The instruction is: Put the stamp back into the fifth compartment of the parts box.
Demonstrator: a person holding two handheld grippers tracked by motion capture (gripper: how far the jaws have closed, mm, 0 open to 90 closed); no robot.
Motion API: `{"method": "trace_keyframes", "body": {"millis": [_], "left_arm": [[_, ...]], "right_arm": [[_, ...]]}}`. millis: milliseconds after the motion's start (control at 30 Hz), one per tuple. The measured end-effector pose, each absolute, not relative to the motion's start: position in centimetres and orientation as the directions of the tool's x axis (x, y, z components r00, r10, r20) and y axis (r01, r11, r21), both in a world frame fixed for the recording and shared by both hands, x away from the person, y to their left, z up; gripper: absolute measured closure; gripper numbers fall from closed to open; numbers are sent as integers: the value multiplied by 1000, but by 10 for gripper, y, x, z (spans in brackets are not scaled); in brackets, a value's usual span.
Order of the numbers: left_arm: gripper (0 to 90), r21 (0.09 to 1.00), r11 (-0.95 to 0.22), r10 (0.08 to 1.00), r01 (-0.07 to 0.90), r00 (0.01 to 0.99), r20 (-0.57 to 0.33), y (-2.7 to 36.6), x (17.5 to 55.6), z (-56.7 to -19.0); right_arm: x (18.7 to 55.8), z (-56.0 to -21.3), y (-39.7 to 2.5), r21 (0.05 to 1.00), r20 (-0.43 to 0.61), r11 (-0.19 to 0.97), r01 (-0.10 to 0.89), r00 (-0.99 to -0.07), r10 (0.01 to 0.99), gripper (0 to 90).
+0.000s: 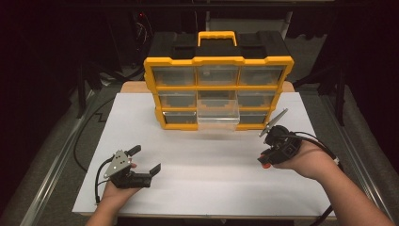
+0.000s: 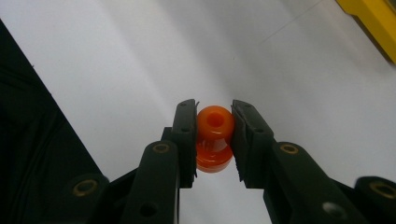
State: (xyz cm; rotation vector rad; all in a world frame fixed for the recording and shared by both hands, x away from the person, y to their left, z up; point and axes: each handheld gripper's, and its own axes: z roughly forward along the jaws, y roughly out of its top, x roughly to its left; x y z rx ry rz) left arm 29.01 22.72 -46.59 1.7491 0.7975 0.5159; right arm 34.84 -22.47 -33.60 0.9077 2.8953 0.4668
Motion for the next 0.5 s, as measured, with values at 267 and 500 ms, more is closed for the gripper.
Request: {"method": "trace_keyframes", "body": {"millis": [267,500], "left_arm": [[2,949,-181,730,258,682,-46,227,290,-466],[2,947,-186,728,261,684,-45,227,290,-466]], "right_arm": [[349,-325,-223,314,15,796,517,-841,540,733],[351,-310,-222,325,6,797,510,-844,537,733]]}}
